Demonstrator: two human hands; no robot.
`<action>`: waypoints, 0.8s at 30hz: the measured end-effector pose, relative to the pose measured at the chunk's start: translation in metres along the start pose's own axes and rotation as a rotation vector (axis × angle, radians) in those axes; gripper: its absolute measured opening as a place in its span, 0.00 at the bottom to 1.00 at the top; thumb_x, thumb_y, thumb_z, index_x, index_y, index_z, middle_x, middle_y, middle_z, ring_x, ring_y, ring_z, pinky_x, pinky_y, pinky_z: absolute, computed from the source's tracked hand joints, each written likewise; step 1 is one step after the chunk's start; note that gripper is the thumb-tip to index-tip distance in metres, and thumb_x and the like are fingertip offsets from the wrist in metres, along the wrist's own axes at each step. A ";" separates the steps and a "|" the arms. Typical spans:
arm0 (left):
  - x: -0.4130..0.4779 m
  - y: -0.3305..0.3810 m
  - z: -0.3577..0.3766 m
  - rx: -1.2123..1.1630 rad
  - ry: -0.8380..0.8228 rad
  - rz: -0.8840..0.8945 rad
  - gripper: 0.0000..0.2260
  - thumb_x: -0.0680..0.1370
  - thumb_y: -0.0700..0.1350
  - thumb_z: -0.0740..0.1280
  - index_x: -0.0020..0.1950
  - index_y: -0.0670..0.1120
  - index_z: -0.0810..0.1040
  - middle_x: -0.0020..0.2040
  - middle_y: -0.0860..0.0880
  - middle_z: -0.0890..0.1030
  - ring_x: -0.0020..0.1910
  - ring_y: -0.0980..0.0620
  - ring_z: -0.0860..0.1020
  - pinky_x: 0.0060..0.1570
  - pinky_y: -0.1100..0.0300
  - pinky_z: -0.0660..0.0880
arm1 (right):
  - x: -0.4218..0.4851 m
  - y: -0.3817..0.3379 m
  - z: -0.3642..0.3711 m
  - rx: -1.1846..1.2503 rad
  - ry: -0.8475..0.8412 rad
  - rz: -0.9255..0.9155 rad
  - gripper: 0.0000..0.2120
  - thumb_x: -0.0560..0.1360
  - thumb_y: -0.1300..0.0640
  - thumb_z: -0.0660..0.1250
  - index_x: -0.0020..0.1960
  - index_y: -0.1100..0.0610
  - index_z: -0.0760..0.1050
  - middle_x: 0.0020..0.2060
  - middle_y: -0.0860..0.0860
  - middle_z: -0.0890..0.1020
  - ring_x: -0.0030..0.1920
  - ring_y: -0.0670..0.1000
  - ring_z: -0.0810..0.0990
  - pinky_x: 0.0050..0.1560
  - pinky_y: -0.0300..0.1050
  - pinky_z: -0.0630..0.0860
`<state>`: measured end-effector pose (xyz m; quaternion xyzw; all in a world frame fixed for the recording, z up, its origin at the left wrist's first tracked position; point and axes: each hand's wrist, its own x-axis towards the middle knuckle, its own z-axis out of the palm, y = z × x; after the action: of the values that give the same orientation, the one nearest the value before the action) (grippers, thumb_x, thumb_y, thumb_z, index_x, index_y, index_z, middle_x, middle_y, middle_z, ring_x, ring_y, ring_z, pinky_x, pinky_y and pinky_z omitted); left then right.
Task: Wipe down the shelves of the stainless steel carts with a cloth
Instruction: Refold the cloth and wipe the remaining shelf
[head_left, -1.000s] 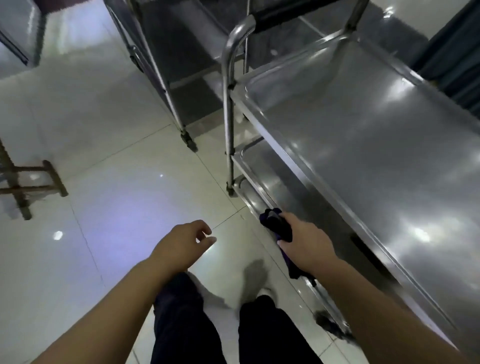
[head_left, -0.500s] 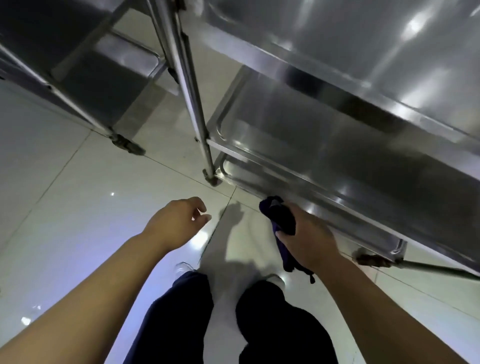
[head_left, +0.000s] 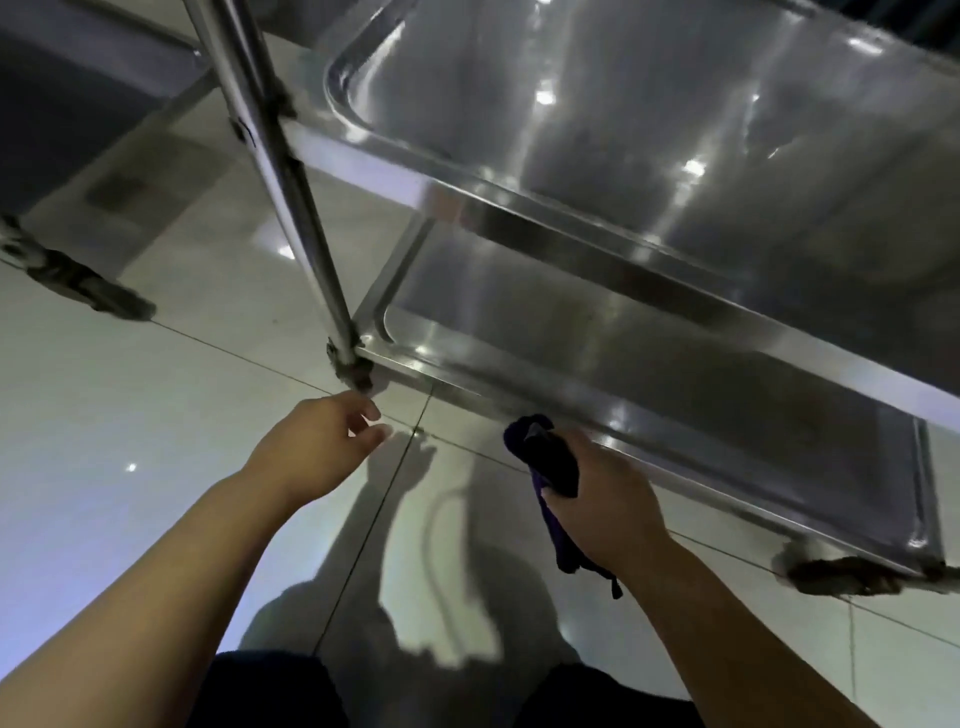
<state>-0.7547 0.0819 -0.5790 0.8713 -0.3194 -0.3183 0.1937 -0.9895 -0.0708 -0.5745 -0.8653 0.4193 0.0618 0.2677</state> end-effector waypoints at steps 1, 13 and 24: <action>0.011 -0.006 0.005 0.027 0.015 0.006 0.10 0.75 0.56 0.66 0.52 0.53 0.76 0.46 0.54 0.79 0.45 0.51 0.77 0.45 0.57 0.73 | 0.007 0.003 0.012 -0.004 -0.001 -0.005 0.23 0.73 0.51 0.67 0.65 0.41 0.65 0.52 0.44 0.79 0.50 0.48 0.78 0.47 0.42 0.73; 0.084 -0.035 -0.008 0.062 0.393 -0.007 0.31 0.72 0.59 0.69 0.68 0.45 0.64 0.58 0.42 0.78 0.53 0.41 0.77 0.45 0.54 0.71 | 0.117 -0.035 0.021 -0.178 0.226 -0.184 0.32 0.74 0.44 0.65 0.74 0.44 0.55 0.67 0.52 0.68 0.62 0.58 0.71 0.56 0.51 0.71; 0.117 -0.050 0.002 -0.359 0.665 0.315 0.23 0.75 0.50 0.68 0.66 0.55 0.62 0.55 0.57 0.72 0.51 0.54 0.75 0.47 0.57 0.73 | 0.172 -0.020 0.084 -0.364 0.170 -0.191 0.21 0.77 0.38 0.54 0.69 0.35 0.59 0.71 0.50 0.59 0.67 0.60 0.61 0.65 0.57 0.54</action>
<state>-0.6648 0.0379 -0.6584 0.8195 -0.3081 -0.0363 0.4818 -0.8541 -0.1363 -0.6942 -0.9372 0.3383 0.0377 0.0754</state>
